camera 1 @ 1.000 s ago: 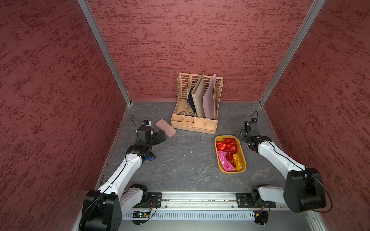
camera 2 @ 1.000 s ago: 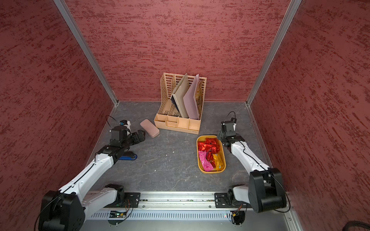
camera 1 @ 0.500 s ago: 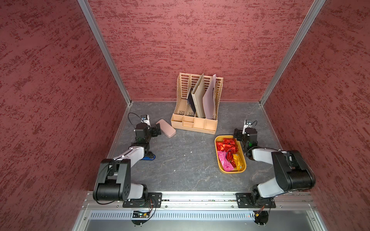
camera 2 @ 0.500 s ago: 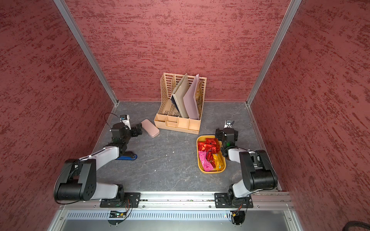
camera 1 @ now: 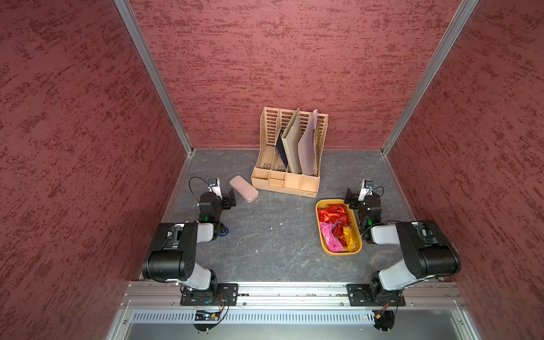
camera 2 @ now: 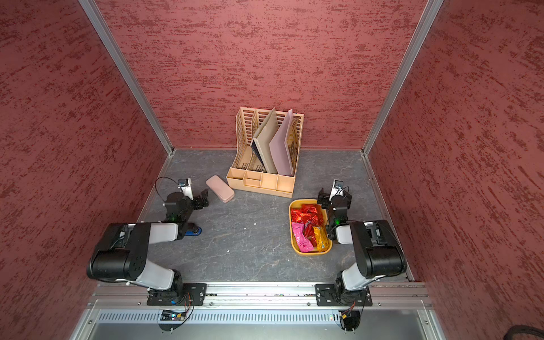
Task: Put the tea bags into the storage box
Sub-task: Reset both arms
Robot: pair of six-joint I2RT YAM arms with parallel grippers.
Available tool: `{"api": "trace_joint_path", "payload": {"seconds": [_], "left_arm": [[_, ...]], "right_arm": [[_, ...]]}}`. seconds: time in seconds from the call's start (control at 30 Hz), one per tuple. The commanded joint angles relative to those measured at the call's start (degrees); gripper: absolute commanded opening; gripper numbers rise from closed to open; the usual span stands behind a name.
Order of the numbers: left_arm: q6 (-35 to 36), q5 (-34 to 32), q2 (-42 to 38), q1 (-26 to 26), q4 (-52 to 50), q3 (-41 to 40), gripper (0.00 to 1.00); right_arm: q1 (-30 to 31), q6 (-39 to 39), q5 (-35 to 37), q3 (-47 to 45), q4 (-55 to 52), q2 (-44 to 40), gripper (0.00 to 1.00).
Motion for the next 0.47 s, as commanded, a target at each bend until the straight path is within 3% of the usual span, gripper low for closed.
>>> {"api": "trace_joint_path", "payload": {"seconds": [0.0,0.03,0.17,0.23,0.43], "left_arm": [[-0.69,-1.49,1.27,0.26,11.12,-0.07,1.00],[-0.92,-1.35,-0.06,0.14,5.87,1.43,1.00],[0.36,-2.18,1.13,-0.67,8.07,1.32,1.00],[0.40,-2.19,0.93,-0.81,7.40,1.47,1.00],[0.37,-2.50,0.83,-0.90,7.16,1.57,1.00]], "right_arm": [[-0.32,-0.55,-0.85,-0.10,2.51,0.17,0.98],[-0.32,-0.56,-0.84,-0.04,2.24,0.06,0.98],[-0.37,-0.75,-1.55,0.02,2.37,0.31,0.98],[-0.57,-2.36,-7.26,1.37,-0.47,0.22,0.99],[-0.76,-2.32,-7.10,0.07,1.78,-0.02,0.98]]}}
